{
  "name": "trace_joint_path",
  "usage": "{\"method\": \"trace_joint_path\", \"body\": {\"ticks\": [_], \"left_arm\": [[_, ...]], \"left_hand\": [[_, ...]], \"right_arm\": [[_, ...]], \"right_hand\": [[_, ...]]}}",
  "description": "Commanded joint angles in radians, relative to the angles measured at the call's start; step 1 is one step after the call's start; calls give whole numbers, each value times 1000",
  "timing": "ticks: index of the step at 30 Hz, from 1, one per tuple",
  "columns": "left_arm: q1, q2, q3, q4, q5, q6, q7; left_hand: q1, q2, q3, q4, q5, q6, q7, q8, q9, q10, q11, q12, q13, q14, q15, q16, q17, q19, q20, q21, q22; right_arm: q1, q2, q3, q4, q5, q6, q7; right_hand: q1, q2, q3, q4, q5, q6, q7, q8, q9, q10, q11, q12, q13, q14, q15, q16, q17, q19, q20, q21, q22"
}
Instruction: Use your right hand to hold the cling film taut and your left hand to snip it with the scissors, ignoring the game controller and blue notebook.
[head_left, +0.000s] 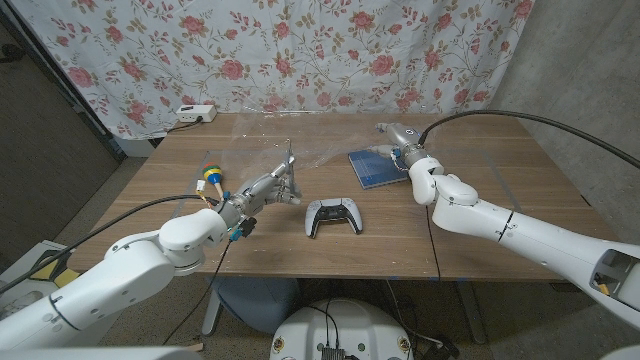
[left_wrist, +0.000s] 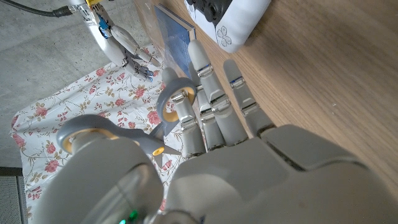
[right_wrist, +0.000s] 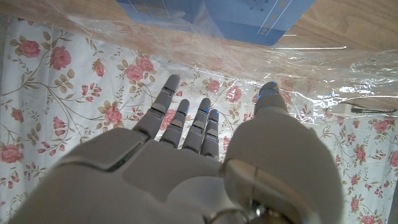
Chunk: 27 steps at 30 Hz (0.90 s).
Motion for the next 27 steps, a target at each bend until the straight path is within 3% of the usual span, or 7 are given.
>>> {"method": "trace_joint_path", "body": {"ticks": [1,11,13,27], "left_arm": [[8,1,-1,-1,-14,-2,-1],[19,1,-7,-3,-19,-6,5],[24,1,-10,-4,-19,-10,8],[41,2,-18,-7,-21,-16,13]], "left_hand": [[14,4,-6,0,6,-20,28,-3,1,41,-43,-6,2,-2,-2,0,-2,4,-5,0,0],[24,10,-7,-1,5,-20,25,-6,1,43,-43,-11,0,-4,0,-1,-9,4,-6,-1,0],[25,12,-7,-1,4,-20,26,-6,1,44,-43,-11,-1,-4,-1,-2,-10,5,-6,-1,0],[36,23,-9,0,2,-16,24,-8,4,48,-47,-12,5,1,-5,4,-13,7,-7,-1,0]], "right_arm": [[28,19,-59,36,-54,-21,-2],[43,43,-88,68,-76,-37,-1],[46,45,-91,74,-75,-34,1],[85,68,-143,119,-119,-56,36]], "right_hand": [[17,4,3,-10,0,-8,-4,-6,1,-10,-3,-6,3,-8,-42,0,-1,-5,-8,4,6],[53,19,22,-23,6,4,-18,0,0,-2,-15,-3,5,-8,-47,0,-4,-8,-17,5,8],[66,18,26,-25,6,-9,-23,-5,-1,-30,-20,-14,6,-34,-46,-11,-8,-29,-21,-2,8],[81,14,29,-22,6,-32,-29,-9,-1,-74,4,-32,7,-72,-28,-24,-23,-72,-19,-21,4]]}}
